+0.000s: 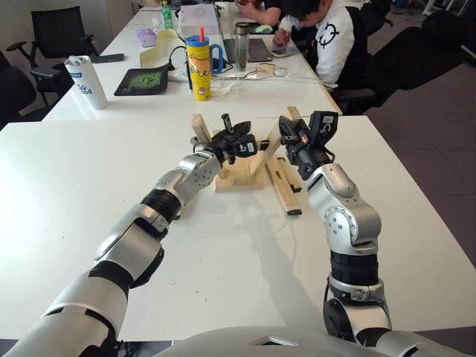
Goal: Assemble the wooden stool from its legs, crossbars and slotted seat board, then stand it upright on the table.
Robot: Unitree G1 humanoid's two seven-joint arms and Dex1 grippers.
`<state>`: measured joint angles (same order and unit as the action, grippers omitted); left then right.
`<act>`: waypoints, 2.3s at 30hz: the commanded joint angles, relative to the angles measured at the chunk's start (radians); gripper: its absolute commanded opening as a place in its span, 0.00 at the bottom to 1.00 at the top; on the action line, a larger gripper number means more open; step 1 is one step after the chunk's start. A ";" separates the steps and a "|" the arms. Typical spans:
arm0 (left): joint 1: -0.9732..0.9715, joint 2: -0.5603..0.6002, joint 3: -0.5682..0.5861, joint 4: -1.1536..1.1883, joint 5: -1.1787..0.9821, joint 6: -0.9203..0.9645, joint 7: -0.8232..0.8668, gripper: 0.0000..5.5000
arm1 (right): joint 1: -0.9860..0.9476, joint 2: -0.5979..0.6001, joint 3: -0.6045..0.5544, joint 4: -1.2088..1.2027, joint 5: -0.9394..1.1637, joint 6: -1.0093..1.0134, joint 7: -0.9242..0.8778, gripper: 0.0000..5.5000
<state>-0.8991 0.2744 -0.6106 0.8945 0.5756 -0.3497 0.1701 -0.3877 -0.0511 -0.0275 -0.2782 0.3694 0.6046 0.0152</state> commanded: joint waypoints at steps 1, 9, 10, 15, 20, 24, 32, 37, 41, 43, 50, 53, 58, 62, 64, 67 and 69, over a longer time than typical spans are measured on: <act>0.044 0.118 0.078 0.048 0.025 0.012 0.122 0.00 | 0.052 -0.002 0.003 0.030 0.029 0.062 0.041 0.19; 0.137 0.060 0.251 -0.071 -0.267 -0.036 -0.248 0.00 | 0.017 0.007 -0.008 0.048 0.022 0.072 0.043 0.19; 0.149 0.051 0.263 -0.097 -0.312 -0.012 -0.333 0.00 | 0.014 0.008 -0.011 0.050 0.022 0.072 0.041 0.19; 0.169 0.065 0.275 -0.198 -0.399 0.124 -0.597 0.00 | -0.002 0.012 -0.020 0.059 0.019 0.072 0.037 0.19; 0.161 0.079 0.340 -0.329 -0.448 0.180 -0.654 0.00 | -0.011 0.020 -0.019 0.066 0.015 0.072 0.035 0.19; 0.162 0.011 0.450 -0.408 -0.621 0.242 -0.709 0.00 | -0.020 0.028 -0.024 0.071 0.018 0.076 0.033 0.19; 0.200 -0.072 0.568 -0.606 -0.880 0.462 -0.771 0.00 | -0.136 0.036 -0.059 0.090 0.030 0.185 -0.035 0.19; 0.224 -0.110 0.610 -0.802 -1.033 0.622 -0.762 0.00 | -0.235 0.027 -0.076 0.115 0.025 0.325 -0.082 0.19; 0.230 -0.123 0.632 -0.955 -1.082 0.690 -0.699 0.00 | -0.288 0.028 -0.090 0.124 0.022 0.393 -0.104 0.19; 0.237 -0.122 0.650 -1.032 -1.111 0.723 -0.666 0.00 | -0.307 0.038 -0.109 0.123 0.029 0.426 -0.119 0.19; 0.329 -0.100 0.684 -1.063 -1.091 0.740 -0.599 0.00 | -0.508 0.075 -0.205 0.108 0.047 0.532 -0.202 0.19; 0.362 -0.098 0.683 -1.053 -1.064 0.722 -0.585 0.00 | -0.537 0.048 -0.196 0.101 0.024 0.540 -0.200 0.19; 0.415 -0.093 0.660 -1.056 -1.014 0.707 -0.571 0.00 | -0.451 0.027 -0.187 0.065 -0.007 0.589 -0.205 0.19; 0.444 -0.086 0.629 -1.046 -0.961 0.692 -0.571 0.00 | -0.338 0.018 -0.191 0.006 -0.041 0.618 -0.217 0.19; 0.456 -0.081 0.622 -1.046 -0.945 0.689 -0.572 0.00 | -0.300 0.027 -0.188 -0.006 -0.048 0.617 -0.220 0.19; 0.458 -0.076 0.611 -1.024 -0.920 0.681 -0.577 0.00 | -0.256 0.048 -0.171 -0.006 -0.061 0.591 -0.230 0.19; 0.456 -0.068 0.608 -1.008 -0.906 0.673 -0.583 0.00 | -0.244 0.054 -0.168 -0.020 -0.075 0.570 -0.246 0.19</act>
<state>-0.4551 0.1909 0.0064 -0.1324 -0.3502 0.3331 -0.4057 -0.6876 0.0052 -0.2139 -0.3192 0.3593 1.1424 -0.1831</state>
